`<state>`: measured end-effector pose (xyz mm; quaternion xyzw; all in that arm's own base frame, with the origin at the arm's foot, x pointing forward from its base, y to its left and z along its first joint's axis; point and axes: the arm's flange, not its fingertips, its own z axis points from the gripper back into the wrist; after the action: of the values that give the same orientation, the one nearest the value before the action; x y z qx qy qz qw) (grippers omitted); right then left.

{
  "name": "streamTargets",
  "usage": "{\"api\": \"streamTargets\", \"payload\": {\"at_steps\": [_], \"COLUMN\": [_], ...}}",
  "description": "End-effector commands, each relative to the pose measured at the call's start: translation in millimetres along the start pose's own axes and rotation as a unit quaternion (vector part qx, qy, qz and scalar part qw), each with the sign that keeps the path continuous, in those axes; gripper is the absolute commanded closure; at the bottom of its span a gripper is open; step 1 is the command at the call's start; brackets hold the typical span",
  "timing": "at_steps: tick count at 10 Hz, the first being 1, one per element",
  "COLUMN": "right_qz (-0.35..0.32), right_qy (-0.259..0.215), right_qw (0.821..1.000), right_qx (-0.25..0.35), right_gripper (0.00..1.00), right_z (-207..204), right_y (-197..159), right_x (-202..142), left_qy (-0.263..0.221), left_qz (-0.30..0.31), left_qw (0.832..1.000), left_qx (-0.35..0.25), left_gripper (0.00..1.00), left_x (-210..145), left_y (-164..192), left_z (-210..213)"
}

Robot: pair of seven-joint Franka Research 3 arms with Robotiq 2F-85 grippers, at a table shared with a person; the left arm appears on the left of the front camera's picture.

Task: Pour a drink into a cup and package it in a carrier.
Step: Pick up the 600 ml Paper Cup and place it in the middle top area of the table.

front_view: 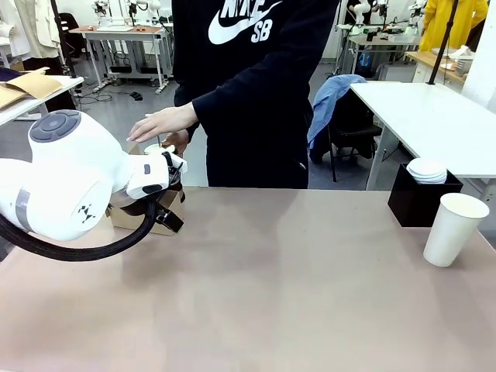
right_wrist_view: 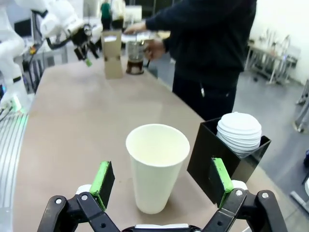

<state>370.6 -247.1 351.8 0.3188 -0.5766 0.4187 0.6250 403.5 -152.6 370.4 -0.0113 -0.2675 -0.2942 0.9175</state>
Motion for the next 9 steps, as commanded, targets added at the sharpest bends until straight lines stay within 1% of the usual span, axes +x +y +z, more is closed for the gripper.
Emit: {"api": "streamTargets", "payload": {"at_steps": [1, 3, 4, 7, 9], "right_qz": [0.002, -0.021, -0.028, -0.046, -0.051], "right_qy": [-0.063, -0.089, -0.096, -0.086, -0.082], "right_qw": [0.998, 0.995, 0.994, 0.994, 0.993], "right_qx": [0.013, 0.028, 0.034, 0.052, 0.065], "right_gripper": [0.00, 0.00, 0.00, 0.00, 0.00], "right_z": [-1.8, -12.0, -21.9, -49.2, -61.7], "right_y": [-33.7, -37.0, -37.9, -37.3, -34.3], "right_x": [-38.5, -68.7, -76.2, -91.3, -94.4], "left_qy": [0.000, 0.000, 0.000, 0.000, 0.000], "left_qz": [0.000, 0.000, 0.000, 0.000, 0.000], "left_qw": [1.000, 1.000, 1.000, 1.000, 1.000], "left_qx": [-0.001, -0.001, -0.001, -0.001, -0.001], "left_gripper": [0.00, 0.00, 0.00, 0.00, 0.00], "left_x": [-0.2, -0.2, -0.2, -0.2, -0.2], "left_y": [0.3, 0.3, 0.3, 0.3, 0.3], "left_z": [0.1, 0.1, 0.1, 0.1, 0.1]}}
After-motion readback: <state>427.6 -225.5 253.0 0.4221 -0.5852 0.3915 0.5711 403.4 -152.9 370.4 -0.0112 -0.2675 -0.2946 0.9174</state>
